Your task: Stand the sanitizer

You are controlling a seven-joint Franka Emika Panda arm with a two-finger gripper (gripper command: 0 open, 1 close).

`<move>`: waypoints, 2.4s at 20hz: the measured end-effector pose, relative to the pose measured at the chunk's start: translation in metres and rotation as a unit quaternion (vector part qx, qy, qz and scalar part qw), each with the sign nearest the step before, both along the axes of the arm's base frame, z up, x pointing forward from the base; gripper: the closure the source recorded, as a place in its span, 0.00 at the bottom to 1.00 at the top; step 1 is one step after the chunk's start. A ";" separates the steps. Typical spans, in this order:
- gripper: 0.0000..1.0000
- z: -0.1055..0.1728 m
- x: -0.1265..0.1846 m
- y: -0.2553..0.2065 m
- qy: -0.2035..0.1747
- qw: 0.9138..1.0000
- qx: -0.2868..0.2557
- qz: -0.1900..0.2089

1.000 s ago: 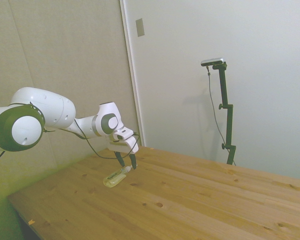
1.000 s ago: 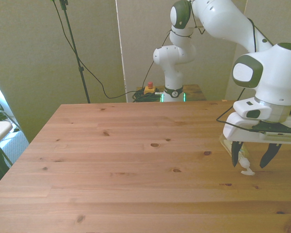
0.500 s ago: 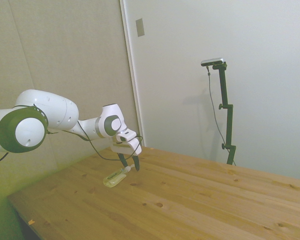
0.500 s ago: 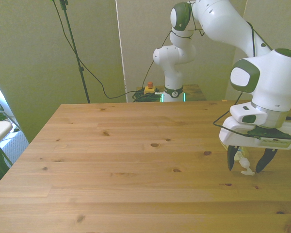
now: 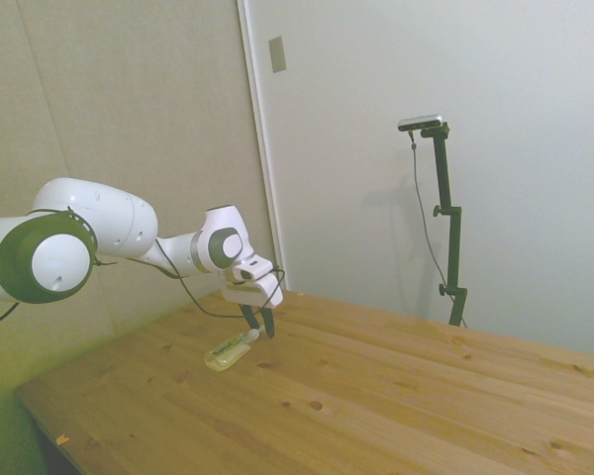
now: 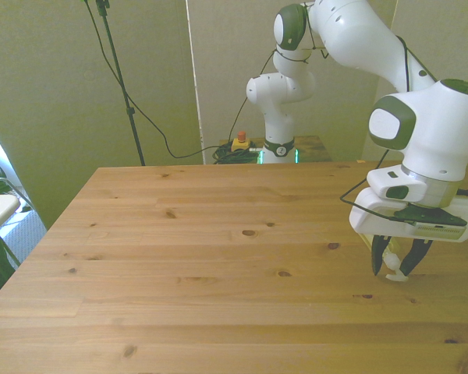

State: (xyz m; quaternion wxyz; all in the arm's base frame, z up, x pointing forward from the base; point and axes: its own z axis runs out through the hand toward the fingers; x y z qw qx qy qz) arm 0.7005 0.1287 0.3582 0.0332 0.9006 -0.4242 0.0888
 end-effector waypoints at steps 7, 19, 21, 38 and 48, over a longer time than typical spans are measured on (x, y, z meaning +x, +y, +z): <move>1.00 -0.003 0.000 0.000 0.003 1.000 0.002 -0.001; 1.00 0.013 0.010 -0.042 -0.055 0.997 0.000 -0.060; 1.00 0.021 0.008 -0.048 -0.079 0.994 -0.012 -0.072; 1.00 0.066 -0.003 -0.085 -0.263 0.937 -0.143 -0.180; 1.00 0.080 0.002 -0.059 -0.361 0.887 -0.198 -0.209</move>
